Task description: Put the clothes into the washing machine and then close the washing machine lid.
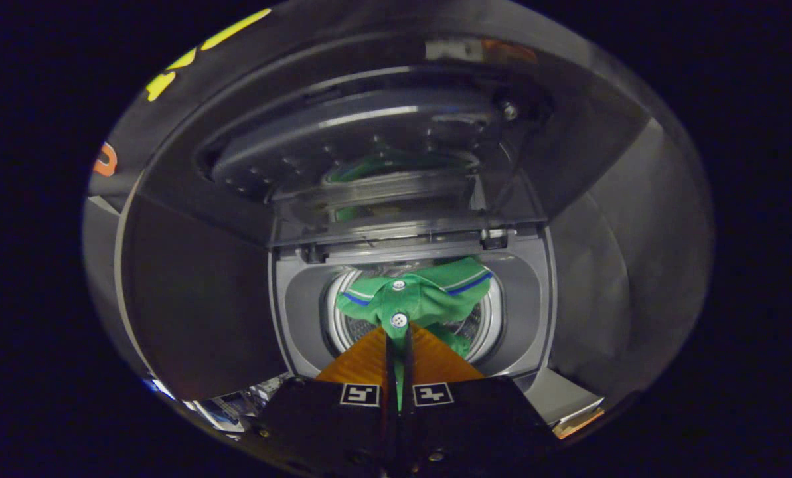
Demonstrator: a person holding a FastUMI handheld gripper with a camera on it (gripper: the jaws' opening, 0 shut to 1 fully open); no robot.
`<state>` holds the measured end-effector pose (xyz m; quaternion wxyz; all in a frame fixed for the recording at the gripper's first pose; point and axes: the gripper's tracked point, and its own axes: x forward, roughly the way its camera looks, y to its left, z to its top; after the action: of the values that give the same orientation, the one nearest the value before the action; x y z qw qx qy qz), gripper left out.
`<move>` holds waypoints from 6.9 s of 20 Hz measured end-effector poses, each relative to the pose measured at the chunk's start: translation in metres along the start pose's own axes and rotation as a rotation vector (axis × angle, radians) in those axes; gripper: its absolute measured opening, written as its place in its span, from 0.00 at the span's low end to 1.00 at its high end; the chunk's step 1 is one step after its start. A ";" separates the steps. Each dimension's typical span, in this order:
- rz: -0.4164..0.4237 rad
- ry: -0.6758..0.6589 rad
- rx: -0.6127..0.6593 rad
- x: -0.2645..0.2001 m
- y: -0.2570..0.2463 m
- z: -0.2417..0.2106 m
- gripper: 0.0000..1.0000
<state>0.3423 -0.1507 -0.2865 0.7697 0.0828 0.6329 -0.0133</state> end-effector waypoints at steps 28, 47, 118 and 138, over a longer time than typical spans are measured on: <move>-0.062 -0.291 -0.079 0.029 -0.005 -0.005 0.36; -0.020 -0.698 -0.175 -0.194 0.057 0.128 0.83; -0.044 -1.063 -0.095 -0.242 0.059 -0.091 0.80; 0.167 -1.348 -0.234 -0.456 -0.012 -0.332 1.00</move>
<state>-0.0724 -0.1535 0.0956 0.9976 0.0215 0.0048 0.0659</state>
